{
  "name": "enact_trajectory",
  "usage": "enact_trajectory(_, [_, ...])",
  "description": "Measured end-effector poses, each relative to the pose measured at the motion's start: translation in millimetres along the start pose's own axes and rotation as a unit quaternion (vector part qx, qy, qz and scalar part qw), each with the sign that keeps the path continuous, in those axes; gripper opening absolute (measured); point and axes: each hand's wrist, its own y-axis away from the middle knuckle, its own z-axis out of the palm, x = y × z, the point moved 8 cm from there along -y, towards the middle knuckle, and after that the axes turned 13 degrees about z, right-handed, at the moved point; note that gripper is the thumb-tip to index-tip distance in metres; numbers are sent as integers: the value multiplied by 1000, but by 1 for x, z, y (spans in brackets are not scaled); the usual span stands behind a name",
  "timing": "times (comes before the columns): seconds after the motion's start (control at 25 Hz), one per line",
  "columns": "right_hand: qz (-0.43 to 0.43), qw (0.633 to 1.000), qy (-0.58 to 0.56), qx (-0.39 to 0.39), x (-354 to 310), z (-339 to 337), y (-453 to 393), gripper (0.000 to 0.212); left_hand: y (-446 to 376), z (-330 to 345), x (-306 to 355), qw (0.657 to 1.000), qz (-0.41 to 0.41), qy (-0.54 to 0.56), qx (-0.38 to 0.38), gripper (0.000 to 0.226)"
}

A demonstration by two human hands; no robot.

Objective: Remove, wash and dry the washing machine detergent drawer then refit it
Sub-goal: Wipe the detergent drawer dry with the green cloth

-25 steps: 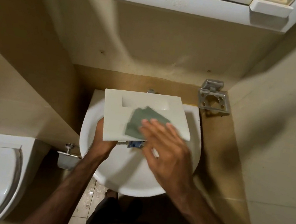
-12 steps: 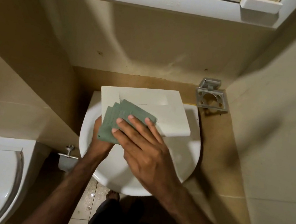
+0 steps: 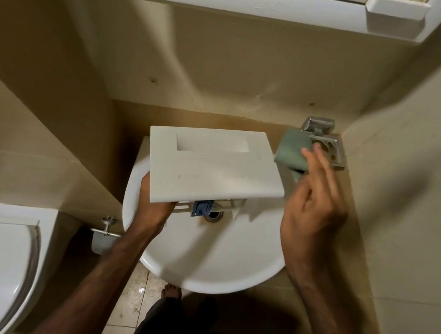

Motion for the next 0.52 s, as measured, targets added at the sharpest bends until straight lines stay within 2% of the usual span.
enact_trajectory(0.04, [-4, 1000, 1, 16, -3, -2, -3, 36, 0, 0, -2, 1000, -2, 8, 1, 45])
enact_trajectory(0.16, [-45, 997, 40, -44, -12, 20, 18, 37, 3, 6, 2, 998, 11, 56, -9, 48])
enact_trajectory(0.24, [-58, 995, 63, -59, -16, 32, 43, 35, 1, 5, 2, 999, 6, 48, -11, 54])
enact_trajectory(0.32, [-64, 995, 63, -53, -26, 37, 61, 35, -5, -1, -2, 998, 27, 46, 15, 43])
enact_trajectory(0.36, [-74, 995, 49, -54, -36, 39, 68, 36, -5, -2, -9, 998, 16, 63, 16, 32])
enact_trajectory(0.4, [-94, 993, 37, -59, -51, 42, 79, 37, -6, -1, -20, 997, -17, 71, -1, 36])
enact_trajectory(0.44, [-121, 990, 32, -72, -66, 49, 93, 37, -1, 9, -28, 994, -74, 72, -35, 57])
enact_trajectory(0.48, [-153, 984, 34, -87, -82, 57, 106, 37, 9, 19, -29, 992, -98, 67, -39, 64])
enact_trajectory(0.52, [-181, 978, 34, -100, -95, 66, 115, 37, 16, 23, -28, 994, -84, 65, -9, 46])
